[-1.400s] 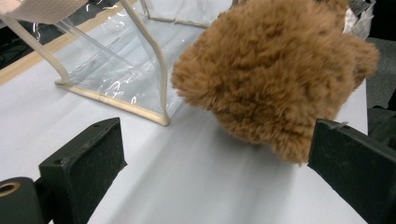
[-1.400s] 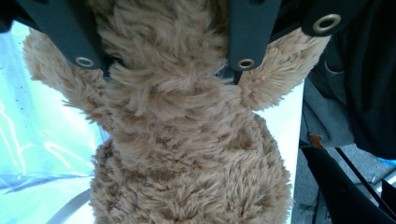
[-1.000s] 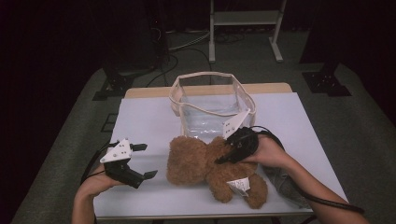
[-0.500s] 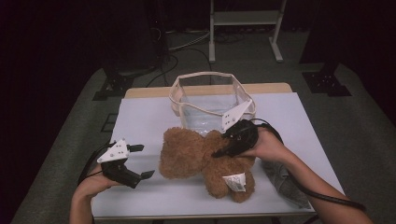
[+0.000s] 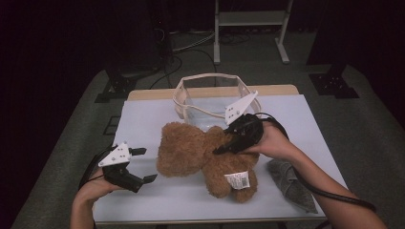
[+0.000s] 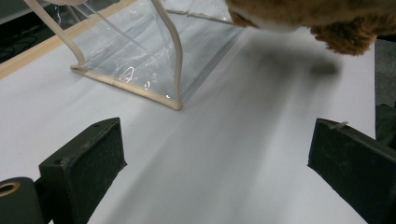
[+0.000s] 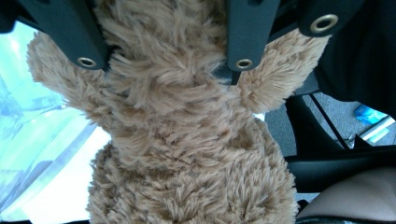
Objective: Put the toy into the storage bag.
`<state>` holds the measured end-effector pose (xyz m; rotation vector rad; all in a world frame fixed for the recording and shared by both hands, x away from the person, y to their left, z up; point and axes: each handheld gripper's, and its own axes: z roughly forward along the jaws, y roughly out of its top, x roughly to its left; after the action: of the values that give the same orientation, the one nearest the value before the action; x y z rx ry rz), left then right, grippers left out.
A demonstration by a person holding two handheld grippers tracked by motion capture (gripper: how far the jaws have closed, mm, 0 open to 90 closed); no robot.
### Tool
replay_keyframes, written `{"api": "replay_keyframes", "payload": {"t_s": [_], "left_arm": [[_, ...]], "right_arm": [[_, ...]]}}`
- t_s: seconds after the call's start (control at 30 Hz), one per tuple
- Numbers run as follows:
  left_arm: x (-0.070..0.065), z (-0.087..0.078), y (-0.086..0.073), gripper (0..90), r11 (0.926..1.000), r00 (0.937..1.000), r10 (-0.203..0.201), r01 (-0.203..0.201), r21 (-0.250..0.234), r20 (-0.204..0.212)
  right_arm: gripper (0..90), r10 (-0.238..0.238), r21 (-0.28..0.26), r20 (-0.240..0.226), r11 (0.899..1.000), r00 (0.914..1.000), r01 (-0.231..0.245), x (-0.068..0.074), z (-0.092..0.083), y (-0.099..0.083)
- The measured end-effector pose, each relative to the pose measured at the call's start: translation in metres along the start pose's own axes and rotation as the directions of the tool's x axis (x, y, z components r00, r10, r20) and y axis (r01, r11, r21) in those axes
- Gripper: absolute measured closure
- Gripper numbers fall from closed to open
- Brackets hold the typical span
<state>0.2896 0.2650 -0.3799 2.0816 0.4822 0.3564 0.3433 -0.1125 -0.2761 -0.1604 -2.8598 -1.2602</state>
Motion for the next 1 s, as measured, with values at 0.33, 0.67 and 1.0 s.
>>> {"api": "replay_keyframes", "payload": {"t_s": [0.33,0.67,1.0], "left_arm": [[0.000,-0.001,0.000,3.1,1.0000,1.0000,-0.002,0.002,-0.009,0.000],[0.001,-0.001,0.000,3.1,0.9998,1.0000,-0.006,0.006,-0.016,0.002],[0.003,-0.002,-0.001,3.1,0.9997,0.9999,-0.014,0.014,-0.021,-0.003]], "right_arm": [[63.1,-0.007,-0.011,0.007,1.000,1.0000,0.007,0.000,-0.018,0.025],[63.1,-0.017,-0.018,0.010,1.000,0.9998,0.017,-0.001,-0.033,0.046],[63.0,-0.034,-0.010,0.023,0.999,0.9992,0.034,-0.005,-0.049,0.075]]}}
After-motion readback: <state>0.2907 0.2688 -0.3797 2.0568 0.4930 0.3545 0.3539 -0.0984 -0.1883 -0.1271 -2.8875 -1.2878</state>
